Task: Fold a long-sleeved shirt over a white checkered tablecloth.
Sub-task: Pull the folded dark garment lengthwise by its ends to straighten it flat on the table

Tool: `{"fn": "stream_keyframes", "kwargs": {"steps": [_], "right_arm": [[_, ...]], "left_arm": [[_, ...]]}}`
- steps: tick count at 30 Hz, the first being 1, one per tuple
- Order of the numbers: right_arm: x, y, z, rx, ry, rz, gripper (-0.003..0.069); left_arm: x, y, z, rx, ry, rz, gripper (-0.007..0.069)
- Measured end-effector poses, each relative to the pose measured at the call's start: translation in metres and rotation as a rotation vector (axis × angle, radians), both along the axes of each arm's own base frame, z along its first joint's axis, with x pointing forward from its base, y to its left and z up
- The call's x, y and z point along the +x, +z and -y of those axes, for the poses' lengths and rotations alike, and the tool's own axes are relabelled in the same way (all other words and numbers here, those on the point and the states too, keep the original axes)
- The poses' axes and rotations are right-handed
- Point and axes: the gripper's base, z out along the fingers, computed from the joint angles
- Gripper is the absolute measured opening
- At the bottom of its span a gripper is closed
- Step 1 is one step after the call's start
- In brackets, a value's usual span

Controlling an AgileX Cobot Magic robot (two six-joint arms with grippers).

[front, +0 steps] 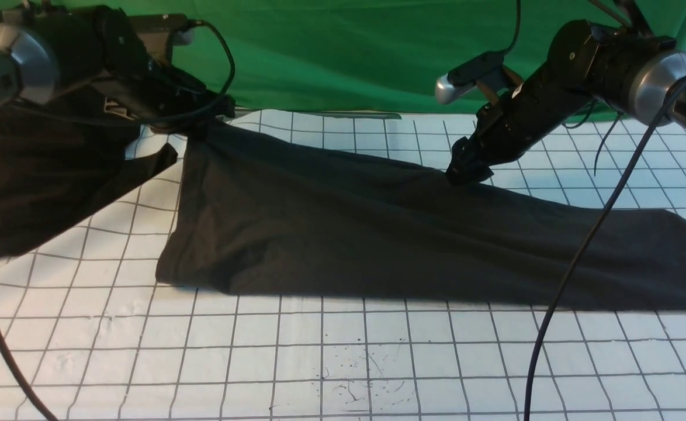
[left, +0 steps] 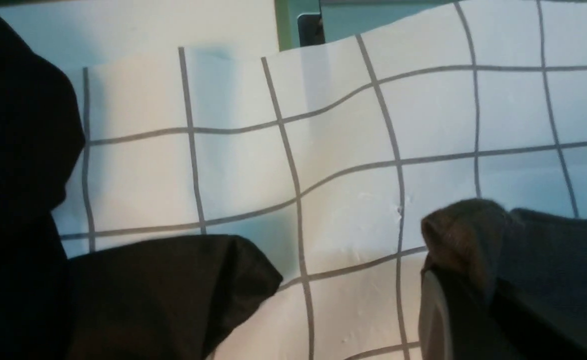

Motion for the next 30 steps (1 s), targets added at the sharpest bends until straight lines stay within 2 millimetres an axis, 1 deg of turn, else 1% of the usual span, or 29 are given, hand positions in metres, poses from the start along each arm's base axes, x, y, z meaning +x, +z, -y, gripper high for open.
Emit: {"fn": "stream_keyframes", "kwargs": {"steps": [3,7,8,9,11,14,15,17,22,24,25,26,27,28,29,30], "right_arm": [[0.001,-0.004,-0.004,-0.005,0.015,0.018,0.0437],[0.004,-0.027,-0.019,-0.022,0.052,0.023,0.0434],[0.004,-0.028,-0.020,-0.024,0.056,0.024,0.0433],[0.004,-0.031,-0.023,-0.026,0.063,0.028,0.0415],[0.004,-0.034,-0.027,-0.026,0.067,0.039,0.0337],[0.008,-0.030,-0.028,-0.017,0.054,0.094,0.0094],[0.010,-0.029,-0.028,-0.014,0.047,0.115,0.0055],[0.013,-0.027,-0.025,-0.003,0.021,0.146,0.0028],[0.019,-0.025,-0.019,0.014,-0.020,0.180,0.0033],[0.020,-0.026,-0.019,0.016,-0.024,0.192,0.0062],[0.021,-0.027,-0.019,0.017,-0.027,0.198,0.0092],[0.021,-0.027,-0.019,0.017,-0.028,0.201,0.0099],[0.022,-0.028,-0.019,0.018,-0.030,0.205,0.0134],[0.023,-0.029,-0.019,0.018,-0.034,0.219,0.0244],[0.024,-0.029,-0.019,0.018,-0.035,0.225,0.0293],[0.024,-0.029,-0.019,0.017,-0.035,0.225,0.0316]], "left_arm": [[0.001,-0.004,0.000,-0.002,0.001,-0.007,0.0015],[0.001,-0.005,0.000,-0.006,0.002,-0.011,0.0015],[0.001,-0.005,0.000,-0.006,0.002,-0.011,0.0015],[0.001,-0.005,0.000,-0.006,0.002,-0.011,0.0015],[0.001,-0.005,0.000,-0.005,0.001,-0.012,0.0015],[0.001,-0.006,0.000,-0.002,-0.001,-0.016,0.0015],[0.001,-0.006,0.000,0.000,-0.002,-0.018,0.0015],[0.000,-0.006,0.000,0.003,-0.004,-0.025,0.0015],[-0.001,-0.007,0.000,0.002,-0.005,-0.036,0.0015],[-0.001,-0.007,0.001,0.002,-0.005,-0.036,0.0015],[-0.001,-0.007,0.001,0.002,-0.005,-0.036,0.0015],[-0.001,-0.007,0.001,0.002,-0.005,-0.036,0.0015],[-0.001,-0.007,0.001,0.004,-0.006,-0.036,0.0015],[-0.001,-0.007,0.001,0.005,-0.006,-0.036,0.0017],[-0.001,-0.007,0.001,0.005,-0.006,-0.036,0.0019],[-0.001,-0.007,0.001,0.005,-0.006,-0.036,0.0020]]}}
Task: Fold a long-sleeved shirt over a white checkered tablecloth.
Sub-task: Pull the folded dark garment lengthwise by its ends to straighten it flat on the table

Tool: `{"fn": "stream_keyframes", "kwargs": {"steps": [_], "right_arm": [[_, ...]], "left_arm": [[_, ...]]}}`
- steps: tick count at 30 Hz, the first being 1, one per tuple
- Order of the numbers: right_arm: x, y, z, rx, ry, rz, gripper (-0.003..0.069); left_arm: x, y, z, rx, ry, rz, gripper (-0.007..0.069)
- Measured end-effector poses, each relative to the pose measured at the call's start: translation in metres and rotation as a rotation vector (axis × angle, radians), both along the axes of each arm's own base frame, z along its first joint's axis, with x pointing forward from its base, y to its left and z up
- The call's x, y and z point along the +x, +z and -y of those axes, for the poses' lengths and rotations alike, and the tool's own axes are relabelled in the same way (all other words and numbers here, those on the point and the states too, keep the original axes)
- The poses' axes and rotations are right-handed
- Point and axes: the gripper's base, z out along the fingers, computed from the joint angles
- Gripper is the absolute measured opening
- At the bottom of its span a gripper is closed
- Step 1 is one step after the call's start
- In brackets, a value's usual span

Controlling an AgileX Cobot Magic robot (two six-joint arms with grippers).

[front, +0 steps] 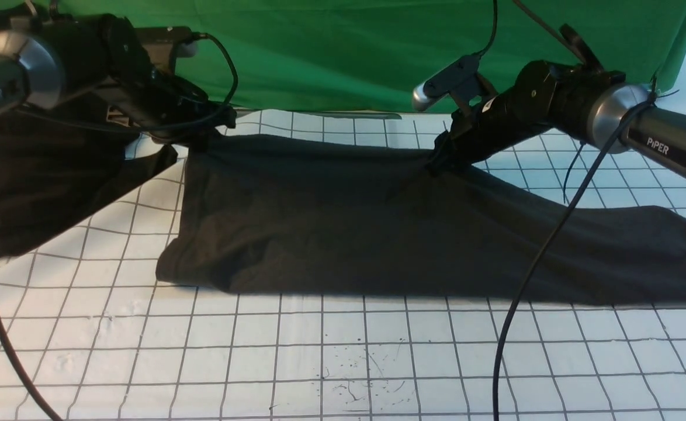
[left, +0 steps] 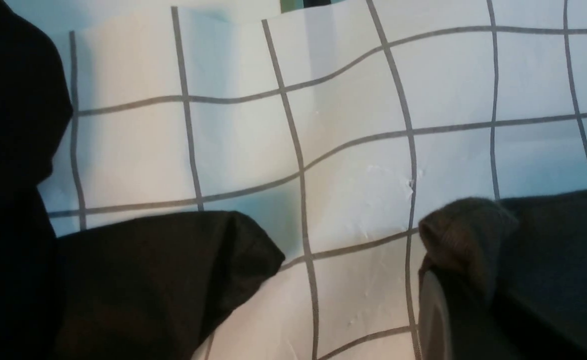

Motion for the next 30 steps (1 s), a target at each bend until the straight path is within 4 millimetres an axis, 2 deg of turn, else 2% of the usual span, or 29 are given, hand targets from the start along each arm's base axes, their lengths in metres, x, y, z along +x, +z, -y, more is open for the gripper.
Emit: {"fn": "stream_keyframes", "kwargs": {"steps": [2,5,6,10,11,13,15,16,18,19,21,23,24,25,27,28,30], "right_arm": [[0.000,0.002,0.000,0.000,-0.001,0.008,0.0430],[-0.002,0.010,0.000,0.018,-0.016,0.003,0.0446],[-0.005,0.024,0.002,0.031,-0.032,-0.001,0.0412],[-0.023,0.091,0.016,-0.027,-0.051,0.070,0.0249],[-0.023,0.091,0.017,-0.024,-0.057,0.062,0.0241],[-0.039,0.133,0.042,-0.038,-0.147,0.060,0.0158],[-0.051,0.145,0.064,-0.048,-0.221,-0.039,0.0125],[-0.054,0.146,0.074,-0.060,-0.247,-0.079,0.0112],[-0.064,0.136,0.101,-0.112,-0.314,-0.255,0.0082],[-0.064,0.134,0.106,-0.115,-0.326,-0.271,0.0079],[-0.070,0.116,0.130,-0.127,-0.393,-0.384,0.0056],[-0.073,0.103,0.144,-0.129,-0.431,-0.438,0.0050],[-0.076,0.090,0.160,-0.119,-0.492,-0.488,0.0050],[-0.079,0.076,0.176,-0.106,-0.552,-0.536,0.0050],[-0.085,0.062,0.198,-0.091,-0.624,-0.586,0.0055],[-0.085,0.061,0.200,-0.090,-0.631,-0.590,0.0058],[-0.089,0.055,0.216,-0.074,-0.682,-0.607,0.0084]], "left_arm": [[0.000,0.000,0.000,-0.002,0.002,0.002,0.0042],[0.001,0.001,-0.001,-0.007,0.019,0.011,0.0095],[0.002,0.001,-0.002,0.009,0.027,0.021,0.0168],[0.000,0.004,-0.009,0.091,0.047,0.005,0.0370],[0.000,0.005,-0.010,0.096,0.048,0.009,0.0370],[-0.006,0.020,-0.016,0.145,0.076,-0.026,0.0493],[-0.012,0.036,-0.016,0.131,0.092,-0.045,0.0521],[-0.016,0.040,-0.015,0.106,0.095,-0.070,0.0519],[-0.029,0.052,-0.005,0.016,0.028,-0.148,0.0446],[-0.031,0.052,-0.003,0.008,0.017,-0.165,0.0421],[-0.040,0.050,0.015,-0.069,-0.085,-0.230,0.0232],[-0.045,0.043,0.028,-0.073,-0.136,-0.262,0.0116],[-0.053,0.030,0.038,-0.064,-0.171,-0.315,0.0047],[-0.060,0.018,0.046,-0.054,-0.195,-0.362,0.0020],[-0.071,-0.002,0.050,-0.037,-0.207,-0.434,0.0002],[-0.071,-0.002,0.049,-0.037,-0.206,-0.432,0.0001],[-0.078,-0.017,0.048,-0.021,-0.204,-0.475,-0.0003]]}}
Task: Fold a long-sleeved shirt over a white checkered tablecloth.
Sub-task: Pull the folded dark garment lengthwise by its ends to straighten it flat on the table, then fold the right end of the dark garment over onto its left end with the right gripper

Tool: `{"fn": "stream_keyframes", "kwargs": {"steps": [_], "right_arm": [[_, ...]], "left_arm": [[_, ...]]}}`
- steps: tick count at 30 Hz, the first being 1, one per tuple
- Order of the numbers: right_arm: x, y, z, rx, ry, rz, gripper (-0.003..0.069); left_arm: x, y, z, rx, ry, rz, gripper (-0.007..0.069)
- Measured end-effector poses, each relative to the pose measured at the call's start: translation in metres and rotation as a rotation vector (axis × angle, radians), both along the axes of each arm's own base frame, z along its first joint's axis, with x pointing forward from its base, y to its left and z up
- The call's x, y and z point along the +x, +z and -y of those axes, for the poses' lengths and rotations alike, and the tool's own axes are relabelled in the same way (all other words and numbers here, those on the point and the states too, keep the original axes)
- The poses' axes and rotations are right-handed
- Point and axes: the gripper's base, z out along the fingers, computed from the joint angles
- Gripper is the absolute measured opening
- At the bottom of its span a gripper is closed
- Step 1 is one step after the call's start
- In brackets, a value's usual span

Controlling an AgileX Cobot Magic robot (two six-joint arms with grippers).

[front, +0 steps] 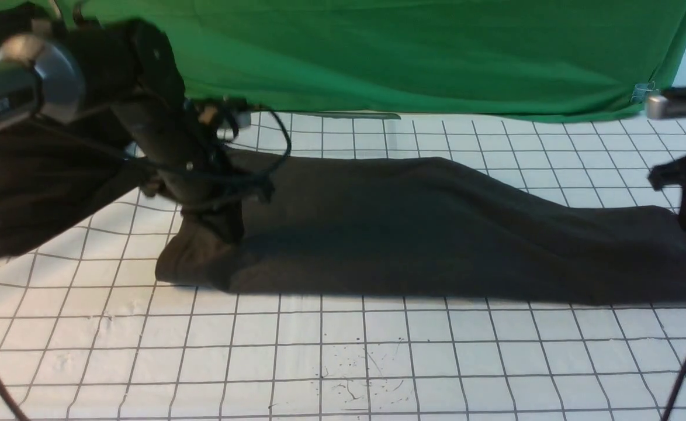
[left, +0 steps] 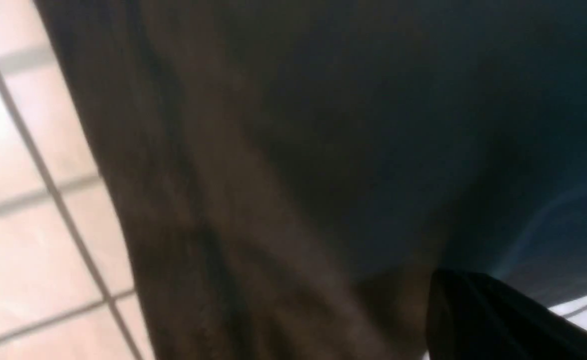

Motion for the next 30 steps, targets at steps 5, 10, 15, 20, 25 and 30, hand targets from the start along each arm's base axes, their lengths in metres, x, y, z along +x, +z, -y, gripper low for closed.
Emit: {"fn": "stream_keyframes", "kwargs": {"steps": [5,10,15,20,25,30], "right_arm": [[-0.003,-0.006,0.024,0.000,-0.064,0.006,0.0365],[0.002,-0.026,0.030,0.006,-0.082,-0.027,0.0609],[0.008,-0.062,0.032,0.018,-0.093,-0.101,0.0637],[0.010,-0.073,0.030,0.047,-0.105,-0.115,0.0489],[0.010,-0.074,0.031,0.055,-0.076,-0.115,0.0151],[0.006,-0.066,0.045,0.072,-0.113,-0.095,0.0036]], "left_arm": [[-0.013,-0.028,-0.010,0.081,0.039,-0.044,-0.0006],[-0.015,-0.029,-0.010,0.086,0.052,-0.026,-0.0006],[-0.015,-0.029,-0.010,0.084,0.054,-0.027,-0.0006],[-0.015,-0.029,-0.010,0.081,0.056,-0.026,-0.0006],[-0.016,-0.029,-0.010,0.078,0.057,-0.027,-0.0006],[-0.019,-0.019,-0.011,0.082,0.052,-0.012,-0.0006]]}}
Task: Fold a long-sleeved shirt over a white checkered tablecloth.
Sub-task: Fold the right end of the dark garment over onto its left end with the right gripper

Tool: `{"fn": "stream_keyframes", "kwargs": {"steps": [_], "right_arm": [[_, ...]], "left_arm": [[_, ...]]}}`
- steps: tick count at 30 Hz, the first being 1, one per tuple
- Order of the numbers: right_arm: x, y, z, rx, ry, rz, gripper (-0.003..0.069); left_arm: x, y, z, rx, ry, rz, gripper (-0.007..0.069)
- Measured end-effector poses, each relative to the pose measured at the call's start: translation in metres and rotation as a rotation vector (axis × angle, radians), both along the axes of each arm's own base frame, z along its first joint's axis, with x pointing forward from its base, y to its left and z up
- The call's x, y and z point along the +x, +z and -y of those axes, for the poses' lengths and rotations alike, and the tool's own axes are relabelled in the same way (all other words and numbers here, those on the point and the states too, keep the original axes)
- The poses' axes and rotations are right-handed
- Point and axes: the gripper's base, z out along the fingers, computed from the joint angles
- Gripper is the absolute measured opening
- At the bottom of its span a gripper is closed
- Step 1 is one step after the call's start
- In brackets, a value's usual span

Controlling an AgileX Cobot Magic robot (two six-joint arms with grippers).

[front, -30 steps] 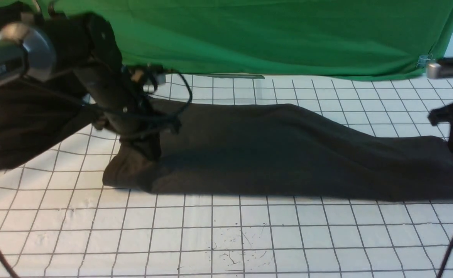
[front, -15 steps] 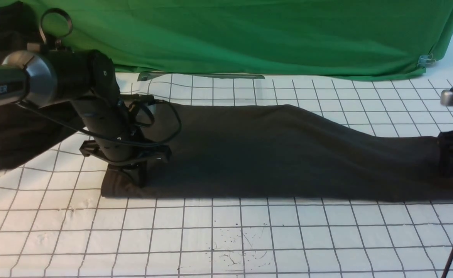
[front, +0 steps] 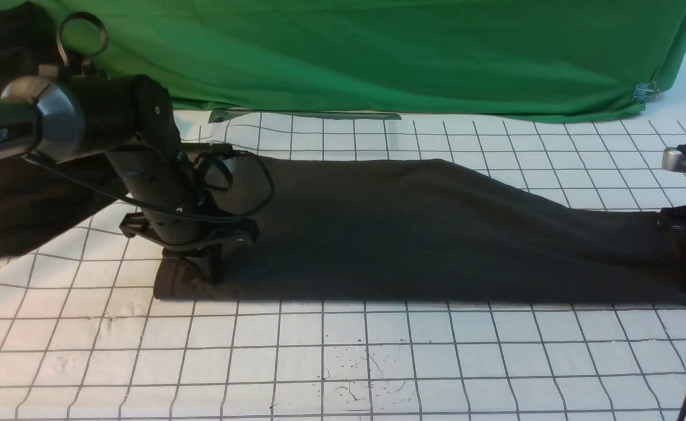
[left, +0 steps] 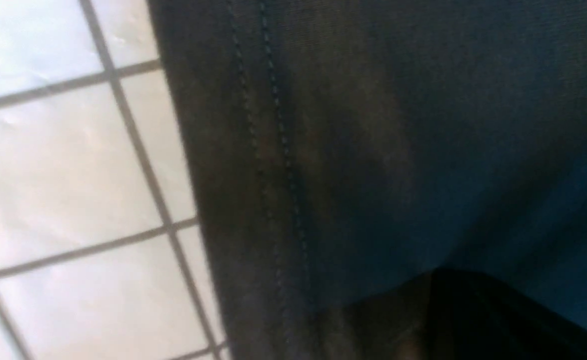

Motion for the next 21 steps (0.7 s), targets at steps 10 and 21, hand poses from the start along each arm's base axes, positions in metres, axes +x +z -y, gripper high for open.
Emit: {"fn": "stream_keyframes", "kwargs": {"steps": [10,21], "right_arm": [[-0.024,0.073,0.033,-0.083,-0.106,0.109,0.0021],[-0.017,0.152,-0.126,0.038,0.146,0.279,0.0021]], "left_arm": [[-0.025,0.084,-0.009,-0.007,-0.012,0.177,-0.0004],[-0.049,0.134,-0.011,-0.074,0.008,0.307,-0.0004]]}}
